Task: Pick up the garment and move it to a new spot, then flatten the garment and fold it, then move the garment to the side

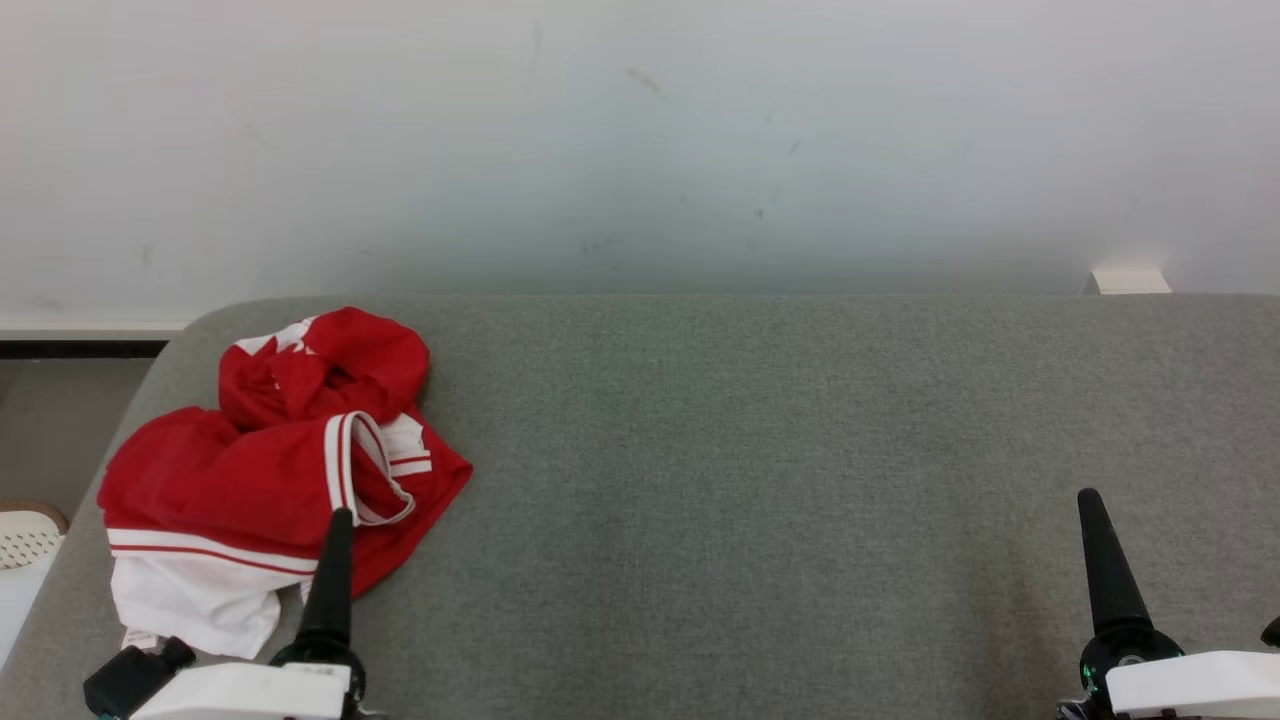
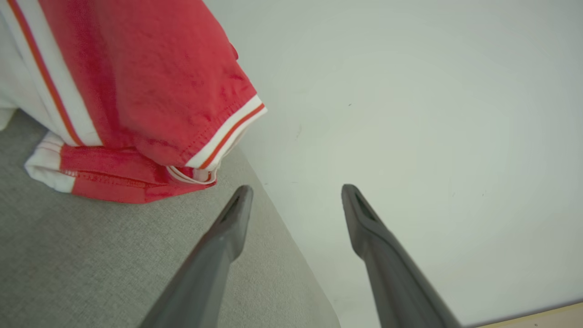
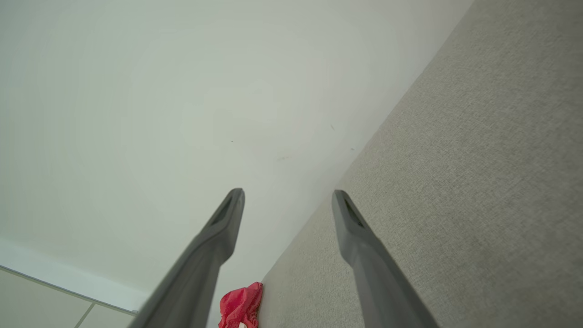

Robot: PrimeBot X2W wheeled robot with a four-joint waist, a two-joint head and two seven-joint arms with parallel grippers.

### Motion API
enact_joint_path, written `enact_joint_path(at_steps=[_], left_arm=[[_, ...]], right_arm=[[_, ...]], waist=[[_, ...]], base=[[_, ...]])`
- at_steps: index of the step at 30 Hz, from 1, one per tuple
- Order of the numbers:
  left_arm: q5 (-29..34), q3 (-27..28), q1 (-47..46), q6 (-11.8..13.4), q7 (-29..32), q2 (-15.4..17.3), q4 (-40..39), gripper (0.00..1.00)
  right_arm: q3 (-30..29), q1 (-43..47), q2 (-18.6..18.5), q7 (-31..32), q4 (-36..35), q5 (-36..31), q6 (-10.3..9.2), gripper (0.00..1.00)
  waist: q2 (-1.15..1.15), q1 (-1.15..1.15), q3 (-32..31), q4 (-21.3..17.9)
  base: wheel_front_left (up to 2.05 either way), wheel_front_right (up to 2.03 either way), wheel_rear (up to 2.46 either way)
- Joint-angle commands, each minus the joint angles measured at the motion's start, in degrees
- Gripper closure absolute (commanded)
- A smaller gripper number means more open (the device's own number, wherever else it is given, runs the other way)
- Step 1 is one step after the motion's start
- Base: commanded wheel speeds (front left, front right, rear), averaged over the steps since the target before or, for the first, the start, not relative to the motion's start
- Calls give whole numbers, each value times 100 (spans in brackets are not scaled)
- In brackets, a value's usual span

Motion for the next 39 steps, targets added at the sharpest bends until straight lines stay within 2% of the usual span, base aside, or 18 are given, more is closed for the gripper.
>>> enact_joint_path(at_steps=[1,5,28,39], left_arm=[[257,-9,-139,-19,-60,45,-129,0],[814,-55,-141,30,-147,48,-179,0],[3122,-292,-28,309,-555,62,-231,0],[4245,-472,6,359,-728,86,-78,0]], right_arm=[[29,-86,-59,-65,-141,-214,-3,0],[92,-86,-67,-151,-226,-641,-3,0],[273,47,-99,-565,-222,-3467,-5,0],[336,64,-64,-732,-21,-4308,-6,0]], waist=[[0,0,0,2],[0,0,1,-5],[0,0,-56,-71],[0,0,-64,-77]], base=[[0,0,0],[0,0,0],[0,0,0],[0,0,0]])
